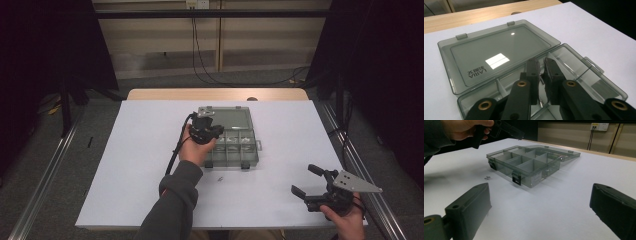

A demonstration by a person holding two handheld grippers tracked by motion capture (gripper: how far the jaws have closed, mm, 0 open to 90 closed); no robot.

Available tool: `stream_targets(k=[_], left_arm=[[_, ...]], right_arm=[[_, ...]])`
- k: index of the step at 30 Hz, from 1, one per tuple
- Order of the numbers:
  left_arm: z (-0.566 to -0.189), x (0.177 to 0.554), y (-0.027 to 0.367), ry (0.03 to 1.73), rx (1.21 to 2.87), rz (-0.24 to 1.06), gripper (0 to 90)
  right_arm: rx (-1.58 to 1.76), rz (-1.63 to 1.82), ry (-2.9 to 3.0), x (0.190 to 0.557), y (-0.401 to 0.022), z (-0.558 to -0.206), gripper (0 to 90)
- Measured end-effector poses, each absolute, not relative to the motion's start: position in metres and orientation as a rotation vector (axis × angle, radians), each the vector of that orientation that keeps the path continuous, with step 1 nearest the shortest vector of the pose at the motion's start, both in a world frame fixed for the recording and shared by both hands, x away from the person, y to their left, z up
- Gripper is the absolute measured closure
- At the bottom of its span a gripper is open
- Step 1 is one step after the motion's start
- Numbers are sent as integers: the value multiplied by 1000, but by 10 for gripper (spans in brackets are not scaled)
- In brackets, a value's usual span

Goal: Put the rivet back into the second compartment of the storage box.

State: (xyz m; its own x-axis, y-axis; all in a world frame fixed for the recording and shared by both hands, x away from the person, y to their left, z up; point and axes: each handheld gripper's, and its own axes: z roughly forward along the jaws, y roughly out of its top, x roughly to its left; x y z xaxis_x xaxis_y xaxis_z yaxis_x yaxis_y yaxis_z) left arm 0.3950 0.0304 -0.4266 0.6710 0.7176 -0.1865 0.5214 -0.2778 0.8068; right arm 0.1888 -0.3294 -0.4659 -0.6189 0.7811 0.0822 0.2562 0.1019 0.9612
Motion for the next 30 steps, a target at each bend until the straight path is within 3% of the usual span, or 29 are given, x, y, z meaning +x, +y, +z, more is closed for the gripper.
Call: stream_targets(k=[16,30], left_arm=[[-440,404,29,996,1960,304,819],[-441,392,39,957,1932,238,635]], right_arm=[[1016,1543,1926,189,-330,-466,27],[1014,1539,1930,189,-330,-466,27]])
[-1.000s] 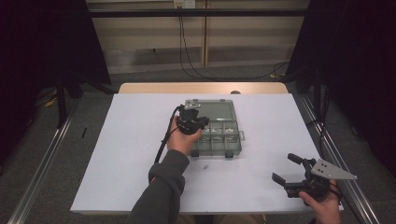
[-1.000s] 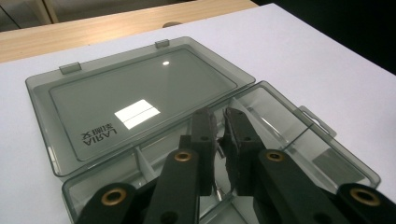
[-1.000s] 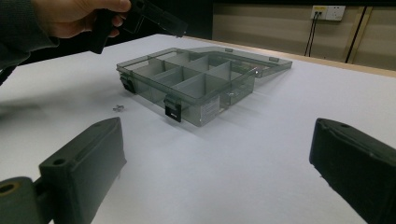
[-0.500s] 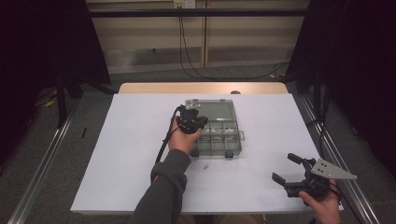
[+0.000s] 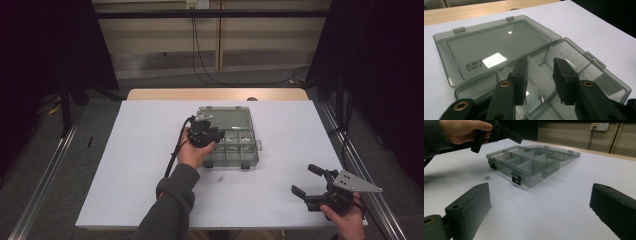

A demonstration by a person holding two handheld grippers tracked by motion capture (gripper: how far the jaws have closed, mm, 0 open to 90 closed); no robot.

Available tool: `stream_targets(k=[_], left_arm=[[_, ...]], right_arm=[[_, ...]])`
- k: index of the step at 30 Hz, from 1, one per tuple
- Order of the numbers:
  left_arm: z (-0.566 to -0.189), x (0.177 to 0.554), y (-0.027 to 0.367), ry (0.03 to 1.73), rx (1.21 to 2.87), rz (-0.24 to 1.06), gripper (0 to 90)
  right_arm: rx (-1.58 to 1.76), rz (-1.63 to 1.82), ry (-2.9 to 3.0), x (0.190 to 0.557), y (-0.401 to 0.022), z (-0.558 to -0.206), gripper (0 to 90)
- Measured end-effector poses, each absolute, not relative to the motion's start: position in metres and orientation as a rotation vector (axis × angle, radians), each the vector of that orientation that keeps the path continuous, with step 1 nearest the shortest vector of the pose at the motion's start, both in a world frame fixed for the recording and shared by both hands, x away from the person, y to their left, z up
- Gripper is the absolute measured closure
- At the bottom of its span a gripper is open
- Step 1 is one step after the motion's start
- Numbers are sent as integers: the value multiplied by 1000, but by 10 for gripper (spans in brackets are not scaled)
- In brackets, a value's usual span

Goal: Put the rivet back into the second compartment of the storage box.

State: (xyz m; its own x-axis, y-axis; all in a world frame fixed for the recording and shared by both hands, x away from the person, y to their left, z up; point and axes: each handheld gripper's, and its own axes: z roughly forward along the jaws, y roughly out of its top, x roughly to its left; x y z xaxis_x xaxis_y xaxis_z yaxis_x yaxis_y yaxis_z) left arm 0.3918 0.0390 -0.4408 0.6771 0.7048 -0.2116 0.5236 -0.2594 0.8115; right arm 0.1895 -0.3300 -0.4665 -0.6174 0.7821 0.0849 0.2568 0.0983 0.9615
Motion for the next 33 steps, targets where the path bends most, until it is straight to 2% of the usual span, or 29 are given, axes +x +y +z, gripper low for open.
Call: stream_targets(k=[4,20,28,33], left_arm=[[-443,387,45,953,1924,226,594],[-445,365,62,880,1901,165,284],[-445,353,68,820,1909,168,187],[-445,344,69,788,1906,152,156]], right_arm=[[1012,1539,1930,189,-330,-466,27],[1013,1530,1935,189,-330,-466,27],[1012,1528,1936,189,-330,-466,27],[1011,1527,1937,189,-329,-467,27]])
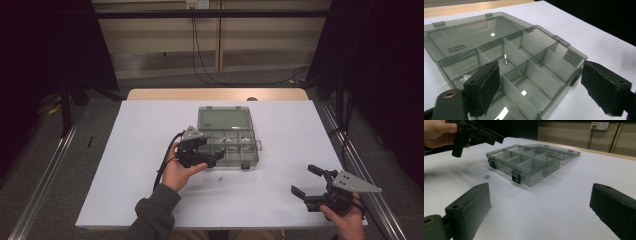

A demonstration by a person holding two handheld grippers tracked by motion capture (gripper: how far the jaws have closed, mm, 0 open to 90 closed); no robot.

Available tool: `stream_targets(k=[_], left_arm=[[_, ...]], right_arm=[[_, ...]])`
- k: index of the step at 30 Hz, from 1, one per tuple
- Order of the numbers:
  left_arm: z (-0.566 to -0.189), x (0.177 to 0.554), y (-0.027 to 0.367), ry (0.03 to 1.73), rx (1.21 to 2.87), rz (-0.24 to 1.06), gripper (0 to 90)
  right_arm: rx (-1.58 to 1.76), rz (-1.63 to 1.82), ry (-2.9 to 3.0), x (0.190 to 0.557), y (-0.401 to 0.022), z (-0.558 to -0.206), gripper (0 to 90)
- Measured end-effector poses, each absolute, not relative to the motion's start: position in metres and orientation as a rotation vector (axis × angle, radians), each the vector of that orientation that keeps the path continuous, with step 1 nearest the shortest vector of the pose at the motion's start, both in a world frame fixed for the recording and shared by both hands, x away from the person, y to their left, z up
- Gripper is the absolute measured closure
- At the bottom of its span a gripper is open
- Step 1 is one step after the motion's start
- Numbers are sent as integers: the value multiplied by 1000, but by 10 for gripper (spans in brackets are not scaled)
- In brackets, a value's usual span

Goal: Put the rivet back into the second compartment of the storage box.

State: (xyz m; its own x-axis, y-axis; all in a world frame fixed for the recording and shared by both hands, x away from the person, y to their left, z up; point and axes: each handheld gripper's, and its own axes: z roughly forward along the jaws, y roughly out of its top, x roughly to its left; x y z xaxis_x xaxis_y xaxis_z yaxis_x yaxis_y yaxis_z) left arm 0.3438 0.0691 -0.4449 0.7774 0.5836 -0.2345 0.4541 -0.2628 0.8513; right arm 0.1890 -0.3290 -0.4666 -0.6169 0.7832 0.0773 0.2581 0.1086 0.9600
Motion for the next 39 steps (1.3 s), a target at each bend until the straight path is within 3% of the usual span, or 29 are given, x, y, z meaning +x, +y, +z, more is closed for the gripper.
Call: stream_targets(k=[16,39], left_arm=[[-446,319,64,701,1916,107,113],[-457,303,61,667,1944,76,128]], right_arm=[[1014,1527,1939,189,-328,-467,27],[1015,1525,1939,189,-328,-467,27]])
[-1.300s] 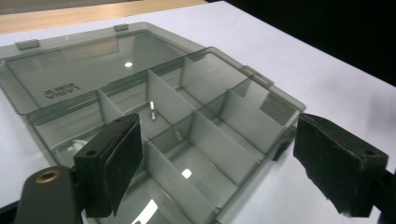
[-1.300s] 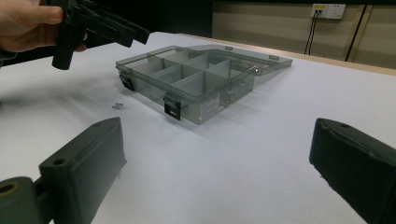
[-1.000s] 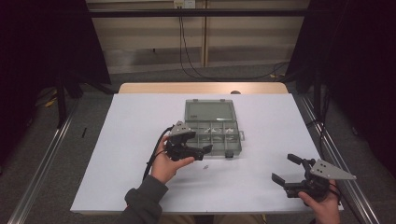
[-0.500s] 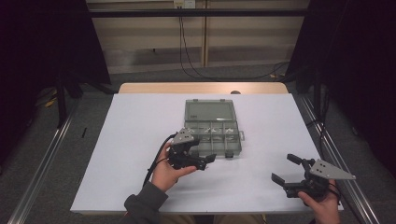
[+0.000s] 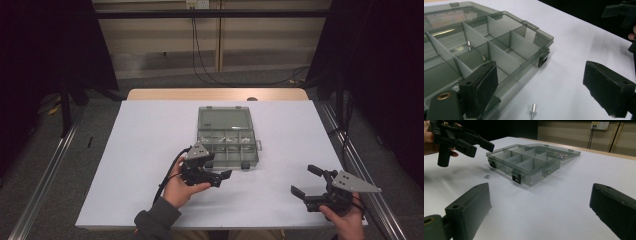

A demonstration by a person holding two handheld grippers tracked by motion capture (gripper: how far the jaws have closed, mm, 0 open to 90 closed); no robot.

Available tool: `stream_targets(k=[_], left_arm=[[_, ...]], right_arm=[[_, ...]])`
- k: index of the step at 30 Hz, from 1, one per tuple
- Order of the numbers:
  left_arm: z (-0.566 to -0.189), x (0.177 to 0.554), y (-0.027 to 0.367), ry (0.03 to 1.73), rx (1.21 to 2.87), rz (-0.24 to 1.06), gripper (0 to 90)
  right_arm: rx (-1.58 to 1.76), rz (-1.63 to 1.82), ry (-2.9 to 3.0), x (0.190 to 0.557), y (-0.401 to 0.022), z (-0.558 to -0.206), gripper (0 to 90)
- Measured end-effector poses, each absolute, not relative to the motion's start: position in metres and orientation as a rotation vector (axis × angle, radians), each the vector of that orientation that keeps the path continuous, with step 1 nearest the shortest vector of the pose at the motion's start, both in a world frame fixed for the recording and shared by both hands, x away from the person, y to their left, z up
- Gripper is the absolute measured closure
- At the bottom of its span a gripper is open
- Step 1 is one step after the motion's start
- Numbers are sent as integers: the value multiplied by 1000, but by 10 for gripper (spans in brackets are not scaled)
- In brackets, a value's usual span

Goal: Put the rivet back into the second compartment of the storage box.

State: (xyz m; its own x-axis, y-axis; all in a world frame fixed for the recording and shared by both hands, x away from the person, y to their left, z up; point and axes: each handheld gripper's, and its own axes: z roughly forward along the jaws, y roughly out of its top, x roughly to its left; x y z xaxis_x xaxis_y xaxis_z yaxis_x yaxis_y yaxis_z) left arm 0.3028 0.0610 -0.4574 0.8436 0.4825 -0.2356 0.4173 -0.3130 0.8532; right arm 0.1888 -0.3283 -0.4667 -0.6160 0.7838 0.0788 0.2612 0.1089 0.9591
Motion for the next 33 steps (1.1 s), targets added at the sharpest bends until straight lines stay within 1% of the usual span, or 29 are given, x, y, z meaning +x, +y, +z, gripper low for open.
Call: stream_targets(k=[4,6,8,9,12,17,22,25,26,29,33], left_arm=[[-460,301,61,666,1957,80,165],[-461,299,62,667,1972,87,202],[-462,298,61,661,1984,93,209],[-463,297,61,662,1991,96,231],[-465,295,61,662,2016,86,257],[-468,295,61,670,2056,93,350],[-473,296,60,682,2102,82,499],[-476,296,60,685,2118,83,570],[-478,296,59,686,2131,84,570],[-481,298,58,689,2159,91,637],[-483,299,55,698,2167,86,688]], right_arm=[[1015,1526,1937,189,-329,-467,27],[1015,1527,1937,189,-329,-467,27],[1013,1526,1937,189,-329,-467,27],[1013,1526,1936,189,-329,-466,27],[1012,1526,1936,188,-329,-466,27],[1007,1526,1938,188,-328,-466,27],[1010,1525,1936,188,-328,-466,27],[1009,1524,1936,188,-328,-466,27],[1009,1524,1936,188,-328,-466,27],[1009,1524,1940,188,-328,-466,27],[1008,1522,1942,188,-328,-466,27]])
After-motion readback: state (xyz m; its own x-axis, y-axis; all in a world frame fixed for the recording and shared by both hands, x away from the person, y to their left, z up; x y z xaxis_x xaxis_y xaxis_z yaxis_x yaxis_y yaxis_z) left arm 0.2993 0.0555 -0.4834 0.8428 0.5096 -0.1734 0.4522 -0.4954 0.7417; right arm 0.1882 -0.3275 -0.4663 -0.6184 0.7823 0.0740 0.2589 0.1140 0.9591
